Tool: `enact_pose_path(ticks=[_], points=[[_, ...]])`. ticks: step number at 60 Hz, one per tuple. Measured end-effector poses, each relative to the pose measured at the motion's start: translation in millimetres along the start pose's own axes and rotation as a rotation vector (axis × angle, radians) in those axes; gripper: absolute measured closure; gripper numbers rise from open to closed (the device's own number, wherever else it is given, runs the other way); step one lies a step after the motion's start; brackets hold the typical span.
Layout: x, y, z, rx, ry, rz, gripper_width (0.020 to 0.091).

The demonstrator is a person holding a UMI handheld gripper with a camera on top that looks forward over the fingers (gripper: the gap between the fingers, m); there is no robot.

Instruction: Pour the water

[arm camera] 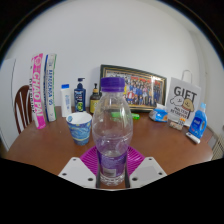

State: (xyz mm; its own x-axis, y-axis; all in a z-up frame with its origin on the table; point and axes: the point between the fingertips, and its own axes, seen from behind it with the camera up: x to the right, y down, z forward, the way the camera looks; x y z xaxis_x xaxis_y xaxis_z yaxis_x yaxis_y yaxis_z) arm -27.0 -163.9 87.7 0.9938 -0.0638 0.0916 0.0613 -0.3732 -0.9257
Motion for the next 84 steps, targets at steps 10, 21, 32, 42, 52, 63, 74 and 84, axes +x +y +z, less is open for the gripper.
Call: enact_pose_path(ticks=[10, 21, 32, 42, 52, 63, 74, 84], points=[[21.5, -54.7, 2.9, 0.028, 0.084, -0.21, 0.0781], [43.6, -117.5, 27.3, 0.033, 0.19, -0.623, 0.0784], [43.9, -150.9, 65.3, 0.015, 0.264, -1.114, 0.0782], [40.2, -156.8, 98.4, -0.021, 0.309, -1.502, 0.0783], [37.5, -163.9, 114.7, -0.027, 0.366, -1.795, 0.0784], [30.2, -159.4, 122.7, -0.028, 0.339, -1.9, 0.0782], [23.8, -164.2, 120.1, 0.033, 0.263, -1.781, 0.078], [14.0, -174.5, 109.8, 0.089, 0.097, -1.36, 0.0777]])
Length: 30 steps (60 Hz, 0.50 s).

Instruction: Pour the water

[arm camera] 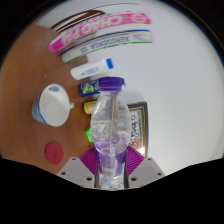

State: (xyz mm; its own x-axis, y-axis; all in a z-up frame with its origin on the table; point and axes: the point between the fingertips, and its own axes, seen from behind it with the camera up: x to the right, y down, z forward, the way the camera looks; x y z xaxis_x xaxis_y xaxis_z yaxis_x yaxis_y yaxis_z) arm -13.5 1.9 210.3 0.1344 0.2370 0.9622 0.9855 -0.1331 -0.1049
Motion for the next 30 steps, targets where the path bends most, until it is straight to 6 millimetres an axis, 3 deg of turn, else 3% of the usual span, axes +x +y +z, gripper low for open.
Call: enact_pose_path(ticks=[7, 13, 21, 30], points=[[5.7, -13.9, -8.3, 0.089, -0.063, 0.364, 0.0775], [-1.0, -20.4, -10.5, 0.144, -0.137, 0.647, 0.0777], [-33.1, -21.2, -4.7, 0.173, -0.252, 0.978, 0.0776], [-76.0, -14.8, 8.9, 0.192, -0.338, 1.146, 0.0774]])
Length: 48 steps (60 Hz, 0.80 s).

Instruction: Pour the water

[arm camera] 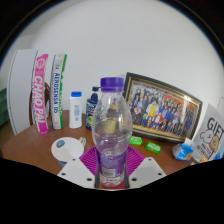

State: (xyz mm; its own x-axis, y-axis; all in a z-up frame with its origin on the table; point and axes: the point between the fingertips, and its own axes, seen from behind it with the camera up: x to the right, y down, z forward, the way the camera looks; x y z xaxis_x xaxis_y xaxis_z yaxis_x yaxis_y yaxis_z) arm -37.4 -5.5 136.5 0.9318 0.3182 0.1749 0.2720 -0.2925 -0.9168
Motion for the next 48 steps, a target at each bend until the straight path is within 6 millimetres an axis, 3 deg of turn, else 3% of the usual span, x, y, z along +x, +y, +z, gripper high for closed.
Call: enact_pose_path(ticks=[18, 28, 37, 41, 45, 48], points=[[20.9, 58.2, 27.1, -0.028, -0.009, 0.156, 0.0766], [23.4, 57.2, 24.1, 0.029, -0.023, 0.179, 0.0716], [22.5, 65.2, 21.0, 0.0, -0.028, 0.184, 0.058], [22.4, 75.6, 15.7, -0.064, -0.024, 0.181, 0.0411], [20.1, 71.5, 4.3, -0.082, -0.016, 0.185, 0.0234], [19.2, 65.2, -7.9, -0.089, 0.0, 0.181, 0.0261]])
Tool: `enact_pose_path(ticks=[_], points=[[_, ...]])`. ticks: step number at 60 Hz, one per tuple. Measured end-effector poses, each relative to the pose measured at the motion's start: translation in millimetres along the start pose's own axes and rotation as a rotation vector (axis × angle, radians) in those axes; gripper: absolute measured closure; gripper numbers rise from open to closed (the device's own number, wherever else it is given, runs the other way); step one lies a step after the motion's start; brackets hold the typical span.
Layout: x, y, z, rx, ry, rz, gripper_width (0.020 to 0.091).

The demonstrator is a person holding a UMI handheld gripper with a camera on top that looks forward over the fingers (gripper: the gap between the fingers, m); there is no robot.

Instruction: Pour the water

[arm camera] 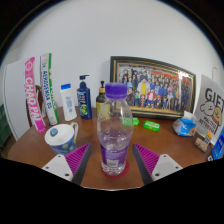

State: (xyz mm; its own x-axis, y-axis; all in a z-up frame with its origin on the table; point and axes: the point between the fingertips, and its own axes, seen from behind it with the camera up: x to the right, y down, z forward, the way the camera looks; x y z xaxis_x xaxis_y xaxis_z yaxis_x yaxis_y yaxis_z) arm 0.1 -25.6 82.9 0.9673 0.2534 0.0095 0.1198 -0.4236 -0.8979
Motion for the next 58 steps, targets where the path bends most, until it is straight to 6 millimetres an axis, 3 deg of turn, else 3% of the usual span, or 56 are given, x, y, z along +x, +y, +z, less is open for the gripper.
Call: enact_pose_path(ticks=[9, 23, 34, 46, 58], points=[[-15.7, -14.8, -57.0, -0.059, 0.07, 0.015, 0.0249], [-59.3, -33.4, -180.0, -0.118, 0.198, 0.075, 0.0249], [-93.7, -31.7, -252.0, -0.136, 0.228, 0.06, 0.025], [-102.6, -20.9, -291.4, -0.141, 0.258, 0.073, 0.0249], [-104.0, -18.8, -303.1, -0.136, 0.258, 0.044, 0.025]])
